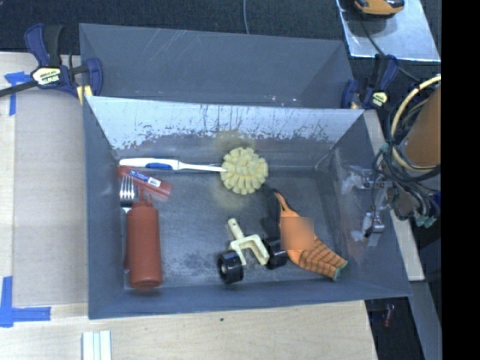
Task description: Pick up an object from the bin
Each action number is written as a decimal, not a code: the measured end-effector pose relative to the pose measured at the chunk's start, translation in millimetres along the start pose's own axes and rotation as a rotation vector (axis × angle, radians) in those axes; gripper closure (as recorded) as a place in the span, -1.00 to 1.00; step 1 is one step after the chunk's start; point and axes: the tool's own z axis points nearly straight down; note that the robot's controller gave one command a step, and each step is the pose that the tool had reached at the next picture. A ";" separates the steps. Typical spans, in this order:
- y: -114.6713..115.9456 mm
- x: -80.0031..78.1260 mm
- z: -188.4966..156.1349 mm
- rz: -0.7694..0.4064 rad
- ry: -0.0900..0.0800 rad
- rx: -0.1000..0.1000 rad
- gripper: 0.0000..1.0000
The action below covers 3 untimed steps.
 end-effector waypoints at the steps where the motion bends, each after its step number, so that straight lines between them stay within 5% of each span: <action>1: 0.6 -2.0 -3.5 -0.003 -0.007 0.002 -1.00; 3: 53.3 -18.3 30.8 -0.663 -0.009 0.005 -1.00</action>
Offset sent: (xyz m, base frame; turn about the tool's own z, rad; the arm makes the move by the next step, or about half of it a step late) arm 0.0290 0.0636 -0.0046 -0.6032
